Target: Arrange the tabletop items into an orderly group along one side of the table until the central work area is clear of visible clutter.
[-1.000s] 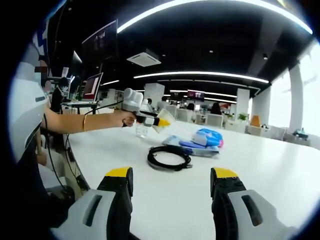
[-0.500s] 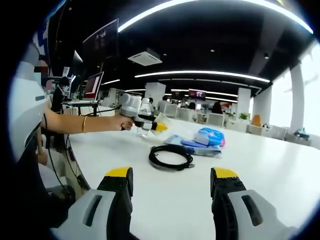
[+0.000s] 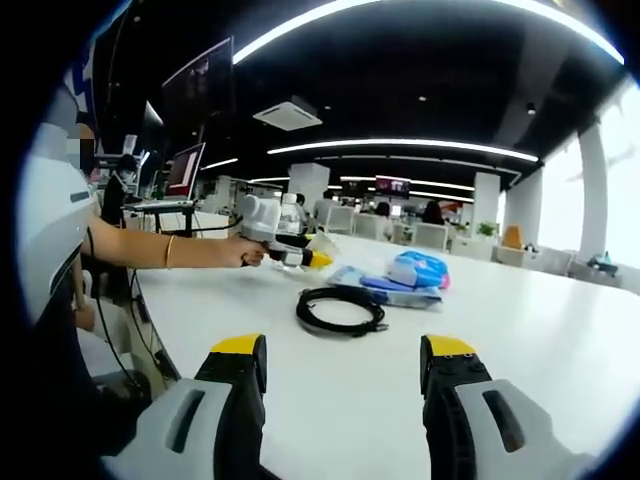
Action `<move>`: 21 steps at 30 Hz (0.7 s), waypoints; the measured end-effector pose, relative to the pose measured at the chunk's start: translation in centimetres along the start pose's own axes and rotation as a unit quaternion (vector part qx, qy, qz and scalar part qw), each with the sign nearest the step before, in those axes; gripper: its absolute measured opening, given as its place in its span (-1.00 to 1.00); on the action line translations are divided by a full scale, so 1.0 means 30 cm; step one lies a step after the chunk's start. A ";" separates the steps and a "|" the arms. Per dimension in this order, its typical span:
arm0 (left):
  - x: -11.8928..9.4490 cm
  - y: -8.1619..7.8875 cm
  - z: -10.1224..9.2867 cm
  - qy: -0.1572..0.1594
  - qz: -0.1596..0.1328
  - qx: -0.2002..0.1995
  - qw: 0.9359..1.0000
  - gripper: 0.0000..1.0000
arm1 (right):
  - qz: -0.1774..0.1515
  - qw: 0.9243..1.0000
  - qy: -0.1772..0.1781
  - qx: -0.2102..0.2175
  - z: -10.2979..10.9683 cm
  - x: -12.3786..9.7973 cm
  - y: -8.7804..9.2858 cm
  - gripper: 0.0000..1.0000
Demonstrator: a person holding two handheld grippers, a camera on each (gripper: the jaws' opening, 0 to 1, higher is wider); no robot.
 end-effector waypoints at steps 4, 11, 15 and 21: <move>-0.014 0.009 -0.004 -0.006 0.012 0.014 1.000 -0.16 | -0.001 1.000 0.003 0.003 -0.007 -0.001 0.000 0.19; -0.033 0.013 -0.018 -0.009 0.014 0.028 0.999 -0.14 | -0.003 1.000 -0.002 0.001 -0.001 0.003 -0.002 0.19; -0.052 0.025 -0.016 -0.021 0.025 0.018 0.999 -0.16 | -0.003 1.000 -0.004 0.001 0.003 0.003 -0.001 0.19; -0.081 0.041 0.002 -0.038 0.046 -0.011 0.998 -0.15 | -0.004 1.000 -0.006 0.000 0.004 0.001 -0.003 0.19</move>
Point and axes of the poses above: the point that each gripper's makers call its tool centre point, and the gripper's own axes: x roughly forward along the fingers, z roughly to its left, y roughly out of its underside, the point moved 4 cm from there along -x, roughly backward along the fingers, and after that the axes turned 4 degrees about -y, right-handed, at the moved point
